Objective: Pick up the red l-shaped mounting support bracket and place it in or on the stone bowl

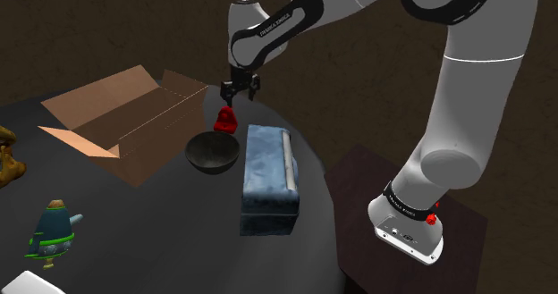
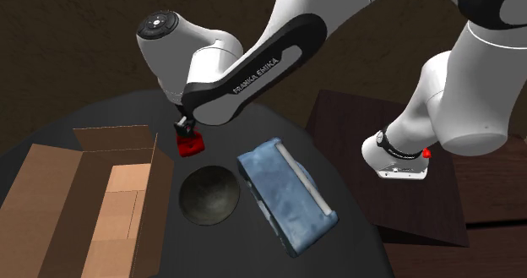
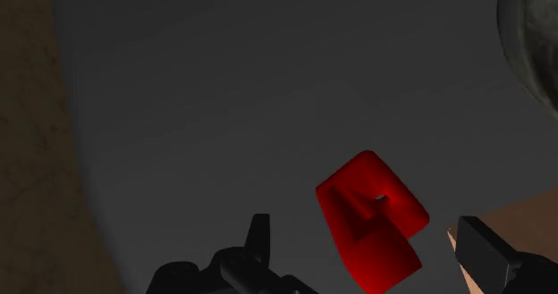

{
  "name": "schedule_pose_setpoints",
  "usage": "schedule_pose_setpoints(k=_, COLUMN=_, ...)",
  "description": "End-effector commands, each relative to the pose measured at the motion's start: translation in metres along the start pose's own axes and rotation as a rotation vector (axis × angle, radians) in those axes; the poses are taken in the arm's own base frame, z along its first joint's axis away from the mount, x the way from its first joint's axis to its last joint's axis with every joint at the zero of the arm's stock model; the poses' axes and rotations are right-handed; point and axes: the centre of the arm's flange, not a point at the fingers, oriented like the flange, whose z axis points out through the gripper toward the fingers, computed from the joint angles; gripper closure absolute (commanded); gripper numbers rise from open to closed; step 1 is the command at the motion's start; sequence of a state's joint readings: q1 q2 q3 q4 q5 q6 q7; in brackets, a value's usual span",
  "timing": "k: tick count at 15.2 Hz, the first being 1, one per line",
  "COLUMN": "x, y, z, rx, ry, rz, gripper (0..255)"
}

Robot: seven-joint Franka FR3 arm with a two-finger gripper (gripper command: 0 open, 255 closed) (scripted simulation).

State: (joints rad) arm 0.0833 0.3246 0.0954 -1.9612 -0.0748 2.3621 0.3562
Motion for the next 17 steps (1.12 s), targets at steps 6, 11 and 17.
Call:
schedule_pose_setpoints(k=6, x=0.053, y=-0.026, z=0.052, rx=0.015, ry=0.025, rz=0.035, gripper=0)
schedule_pose_setpoints(k=11, x=0.053, y=-0.027, z=0.078, rx=0.015, ry=0.025, rz=0.035, gripper=0)
schedule_pose_setpoints(k=17, x=0.054, y=-0.027, z=0.087, rx=0.015, ry=0.025, rz=0.035, gripper=0)
